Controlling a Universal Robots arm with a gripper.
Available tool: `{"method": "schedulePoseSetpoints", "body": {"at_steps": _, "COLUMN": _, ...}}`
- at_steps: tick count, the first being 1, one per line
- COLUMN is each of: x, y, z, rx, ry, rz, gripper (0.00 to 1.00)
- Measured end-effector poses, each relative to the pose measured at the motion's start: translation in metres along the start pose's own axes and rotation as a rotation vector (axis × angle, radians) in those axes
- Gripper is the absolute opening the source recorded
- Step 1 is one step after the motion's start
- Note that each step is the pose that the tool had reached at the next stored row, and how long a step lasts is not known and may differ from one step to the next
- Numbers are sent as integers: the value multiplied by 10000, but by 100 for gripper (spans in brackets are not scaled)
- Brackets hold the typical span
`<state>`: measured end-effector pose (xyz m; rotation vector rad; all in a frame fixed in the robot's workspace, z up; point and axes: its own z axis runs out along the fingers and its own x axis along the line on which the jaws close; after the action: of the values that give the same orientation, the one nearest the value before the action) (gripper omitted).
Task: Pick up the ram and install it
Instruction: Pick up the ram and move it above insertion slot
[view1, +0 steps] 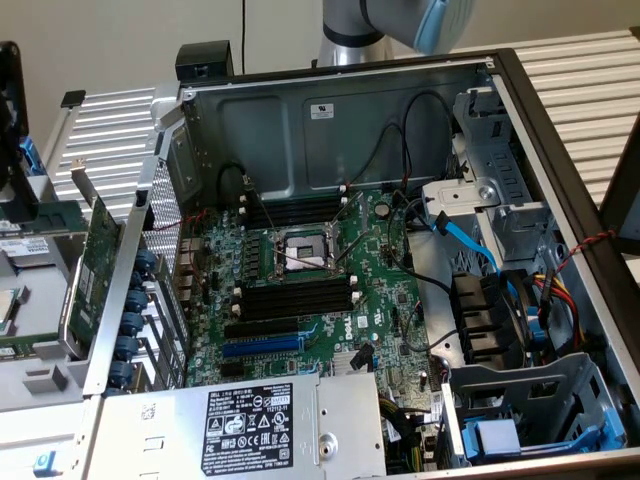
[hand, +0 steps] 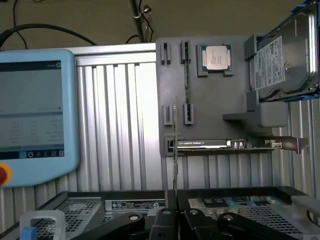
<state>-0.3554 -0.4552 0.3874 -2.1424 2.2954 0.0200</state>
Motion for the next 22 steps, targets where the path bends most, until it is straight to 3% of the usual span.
{"method": "schedulePoseSetpoints", "body": {"at_steps": 6, "x": -14, "y": -274, "z": -178, "rx": 1, "ry": -4, "rz": 0, "gripper": 13}}
{"method": "schedulePoseSetpoints", "body": {"at_steps": 22, "x": -64, "y": -998, "z": -193, "rx": -9, "ry": -3, "rz": 0, "gripper": 13}}
